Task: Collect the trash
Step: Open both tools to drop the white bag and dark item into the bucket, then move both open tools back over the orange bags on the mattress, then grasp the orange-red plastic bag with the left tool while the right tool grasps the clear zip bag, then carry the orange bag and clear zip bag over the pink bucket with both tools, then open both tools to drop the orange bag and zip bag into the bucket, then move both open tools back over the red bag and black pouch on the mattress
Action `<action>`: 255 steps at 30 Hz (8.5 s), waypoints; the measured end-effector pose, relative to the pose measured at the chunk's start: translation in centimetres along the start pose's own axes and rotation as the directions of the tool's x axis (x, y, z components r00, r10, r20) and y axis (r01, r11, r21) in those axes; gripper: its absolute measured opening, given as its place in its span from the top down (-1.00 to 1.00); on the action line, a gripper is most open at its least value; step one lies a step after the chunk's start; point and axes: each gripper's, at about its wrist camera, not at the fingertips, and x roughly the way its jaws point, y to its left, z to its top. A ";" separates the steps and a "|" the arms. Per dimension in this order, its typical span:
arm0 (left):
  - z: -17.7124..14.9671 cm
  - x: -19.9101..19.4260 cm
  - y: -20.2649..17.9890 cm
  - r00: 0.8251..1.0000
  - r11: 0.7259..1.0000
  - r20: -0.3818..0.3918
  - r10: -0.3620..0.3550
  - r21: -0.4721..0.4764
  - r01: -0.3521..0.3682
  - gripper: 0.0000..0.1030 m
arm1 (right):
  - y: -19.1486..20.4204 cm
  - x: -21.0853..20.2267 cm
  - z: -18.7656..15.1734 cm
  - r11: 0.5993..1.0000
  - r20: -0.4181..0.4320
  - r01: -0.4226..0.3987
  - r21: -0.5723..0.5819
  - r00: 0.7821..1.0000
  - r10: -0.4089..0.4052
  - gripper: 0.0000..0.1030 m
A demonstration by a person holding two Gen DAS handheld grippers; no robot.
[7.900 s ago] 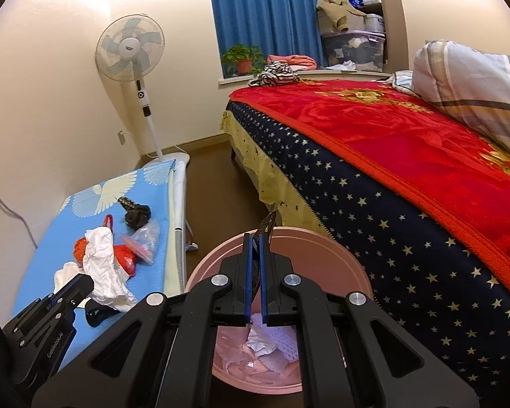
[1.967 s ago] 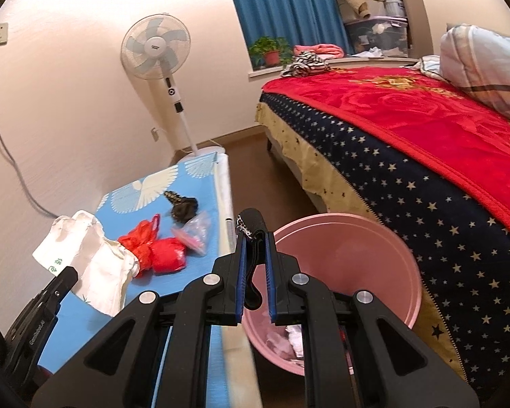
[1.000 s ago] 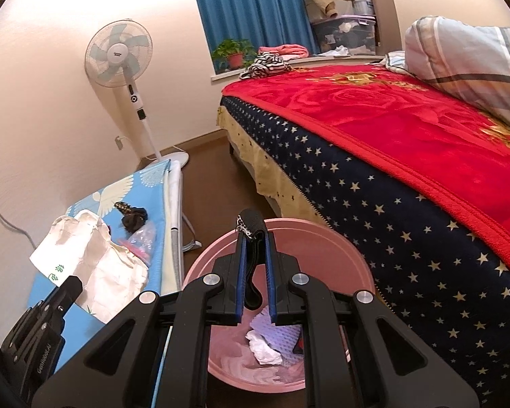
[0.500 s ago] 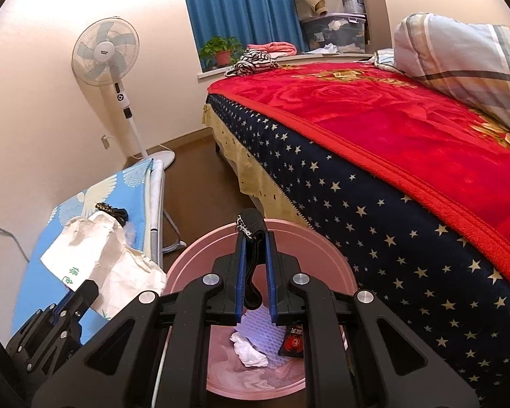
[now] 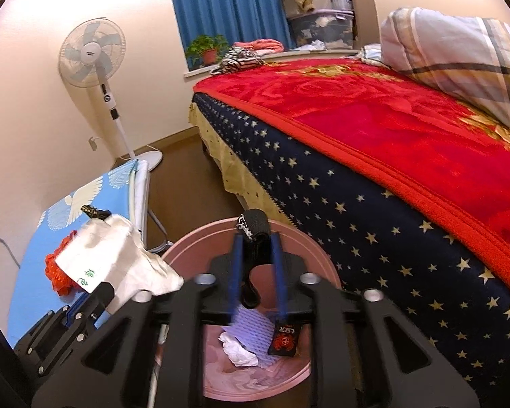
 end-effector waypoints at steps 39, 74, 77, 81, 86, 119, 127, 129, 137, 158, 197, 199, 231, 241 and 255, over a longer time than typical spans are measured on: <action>-1.5 -7.4 13.0 0.946 0.925 0.060 0.319 -0.238 -0.297 0.48 | 10.8 0.8 -3.1 0.969 -0.065 -0.224 -0.107 0.974 0.218 0.18; -0.5 0.3 20.1 0.949 0.871 -0.103 0.297 -0.378 -0.314 0.44 | 20.5 12.7 -4.5 0.925 -0.241 -0.361 -0.123 0.915 0.325 0.06; -0.7 0.1 20.4 0.947 0.862 -0.102 0.304 -0.395 -0.319 0.65 | 21.0 13.4 -4.9 0.926 -0.258 -0.357 -0.123 0.913 0.317 0.06; -0.8 -0.2 20.9 0.946 0.851 -0.100 0.309 -0.415 -0.322 0.72 | 21.4 13.8 -5.2 0.924 -0.262 -0.359 -0.129 0.911 0.317 0.08; -0.6 -0.4 20.6 0.947 0.858 -0.096 0.307 -0.402 -0.319 0.74 | 21.8 13.8 -5.2 0.925 -0.267 -0.352 -0.147 0.914 0.305 0.89; -0.3 -10.5 15.5 0.946 0.911 0.049 0.319 -0.292 -0.292 0.85 | 19.5 -2.2 -4.7 0.852 -0.136 -0.420 -0.312 0.908 0.397 1.00; -0.4 -12.0 13.6 0.951 0.929 0.067 0.303 -0.245 -0.279 0.85 | 17.6 -4.5 -4.4 0.862 -0.103 -0.414 -0.291 0.910 0.402 1.00; -0.5 -12.2 13.2 0.950 0.931 0.071 0.303 -0.236 -0.279 0.85 | 17.0 -5.0 -4.1 0.866 -0.094 -0.413 -0.282 0.910 0.404 1.00; -0.5 -12.9 11.9 0.952 0.940 0.088 0.293 -0.208 -0.270 0.85 | 15.9 -6.4 -3.4 0.870 -0.068 -0.407 -0.278 0.912 0.405 1.00; -0.1 -10.3 8.9 0.968 0.963 0.087 0.236 -0.153 -0.221 0.85 | 12.1 -6.1 -2.0 0.906 -0.030 -0.347 -0.241 0.936 0.350 1.00; 0.1 -3.9 0.1 0.999 0.999 0.045 0.030 0.019 -0.031 0.85 | 2.6 -2.7 0.7 0.986 0.019 -0.137 -0.094 0.990 0.139 1.00; 0.1 -3.4 -0.2 0.999 1.000 0.032 0.014 0.023 -0.015 0.85 | 2.3 -2.5 0.7 0.988 0.016 -0.130 -0.086 0.991 0.132 1.00; -1.0 -1.2 -0.4 0.999 1.000 -0.044 -0.006 0.004 0.006 0.13 | 0.5 -2.3 0.7 0.997 0.021 -0.081 -0.021 0.996 0.081 0.06; -0.8 -3.4 2.2 0.998 0.998 0.004 0.058 -0.039 -0.058 0.26 | 1.9 -2.4 0.1 0.994 0.010 -0.110 -0.028 0.994 0.111 0.06; -0.4 -3.9 6.3 0.987 0.981 0.039 0.159 -0.116 -0.153 0.43 | 5.2 -0.3 -0.7 0.987 -0.023 -0.150 -0.061 0.989 0.149 0.06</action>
